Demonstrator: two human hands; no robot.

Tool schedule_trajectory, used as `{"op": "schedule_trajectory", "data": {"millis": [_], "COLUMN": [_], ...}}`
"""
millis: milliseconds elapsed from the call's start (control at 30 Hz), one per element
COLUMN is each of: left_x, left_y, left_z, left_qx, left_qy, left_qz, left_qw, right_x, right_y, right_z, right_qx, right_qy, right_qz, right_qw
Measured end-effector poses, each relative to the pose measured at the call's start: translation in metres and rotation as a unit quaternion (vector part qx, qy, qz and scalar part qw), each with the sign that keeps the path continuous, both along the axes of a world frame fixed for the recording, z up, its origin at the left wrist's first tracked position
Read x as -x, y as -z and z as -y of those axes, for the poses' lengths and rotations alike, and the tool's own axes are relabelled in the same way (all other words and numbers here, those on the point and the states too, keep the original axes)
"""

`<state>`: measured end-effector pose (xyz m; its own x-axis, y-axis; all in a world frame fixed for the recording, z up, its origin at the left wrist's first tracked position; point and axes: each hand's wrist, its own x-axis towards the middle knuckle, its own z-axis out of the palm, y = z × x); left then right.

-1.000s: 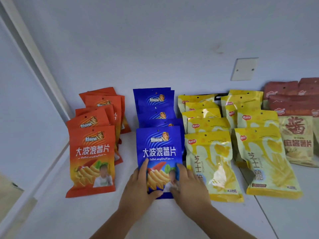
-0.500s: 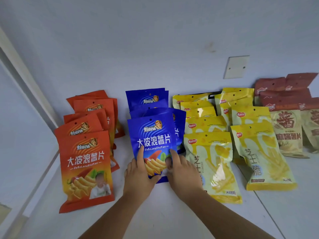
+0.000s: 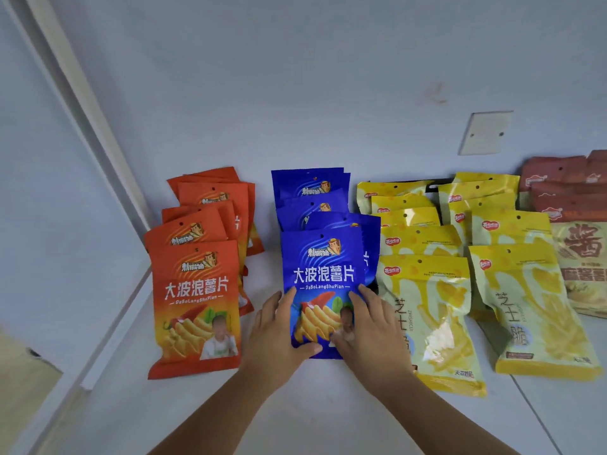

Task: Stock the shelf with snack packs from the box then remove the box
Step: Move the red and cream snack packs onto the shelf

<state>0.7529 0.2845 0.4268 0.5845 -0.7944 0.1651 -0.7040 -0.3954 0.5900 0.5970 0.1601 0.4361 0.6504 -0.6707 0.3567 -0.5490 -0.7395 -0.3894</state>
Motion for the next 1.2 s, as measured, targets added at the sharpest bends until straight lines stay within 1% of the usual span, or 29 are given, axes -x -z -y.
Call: {"op": "schedule_trajectory", "data": {"millis": [67,133,233,333,400,500,567,667,733,800,867,1000,1133,1200], "left_x": [-0.004,-0.014,-0.040,-0.069,-0.086,-0.105,-0.111,-0.118,-0.122,-0.125,-0.126,-0.132,-0.142,-0.147], "left_y": [-0.009,-0.020,-0.029,-0.029,-0.026,-0.023,-0.022,-0.017,-0.011,-0.004,0.002,0.006,0.000,-0.004], "left_z": [-0.017,-0.040,-0.079,-0.119,-0.138,-0.154,-0.157,-0.154,-0.150,-0.144,-0.139,-0.131,-0.120,-0.114], "left_qx": [-0.008,-0.020,-0.026,-0.016,-0.017,-0.019,-0.012,0.026,0.041,0.049,0.043,0.050,0.063,0.065], "left_qy": [0.015,0.011,-0.055,-0.141,-0.181,-0.211,-0.200,-0.143,-0.109,-0.103,-0.119,-0.135,-0.133,-0.129], "left_qz": [0.054,0.119,0.123,0.118,0.103,0.041,-0.001,-0.049,-0.070,-0.083,-0.083,-0.094,-0.099,-0.092], "left_qw": [0.998,0.993,0.991,0.983,0.978,0.976,0.980,0.988,0.991,0.990,0.989,0.985,0.984,0.985], "right_x": [0.000,0.000,-0.013,-0.038,-0.058,-0.087,-0.107,-0.136,-0.151,-0.163,-0.171,-0.179,-0.176,-0.173], "right_y": [-0.002,-0.005,-0.014,-0.017,-0.019,-0.022,-0.024,-0.018,-0.010,-0.005,-0.003,-0.001,0.000,0.002], "right_z": [-0.004,-0.009,-0.025,-0.050,-0.068,-0.090,-0.100,-0.103,-0.098,-0.091,-0.087,-0.086,-0.100,-0.105], "right_qx": [0.000,-0.042,-0.063,-0.079,-0.104,-0.139,-0.175,-0.254,-0.290,-0.313,-0.331,-0.339,-0.280,-0.261], "right_qy": [-0.007,-0.031,-0.084,-0.116,-0.136,-0.176,-0.188,-0.166,-0.163,-0.162,-0.160,-0.144,-0.120,-0.100], "right_qz": [0.020,0.046,0.057,0.036,0.024,0.018,0.025,0.033,0.025,0.017,0.012,0.007,-0.022,-0.017], "right_qw": [1.000,0.998,0.993,0.990,0.985,0.974,0.966,0.952,0.943,0.936,0.930,0.930,0.952,0.960]}}
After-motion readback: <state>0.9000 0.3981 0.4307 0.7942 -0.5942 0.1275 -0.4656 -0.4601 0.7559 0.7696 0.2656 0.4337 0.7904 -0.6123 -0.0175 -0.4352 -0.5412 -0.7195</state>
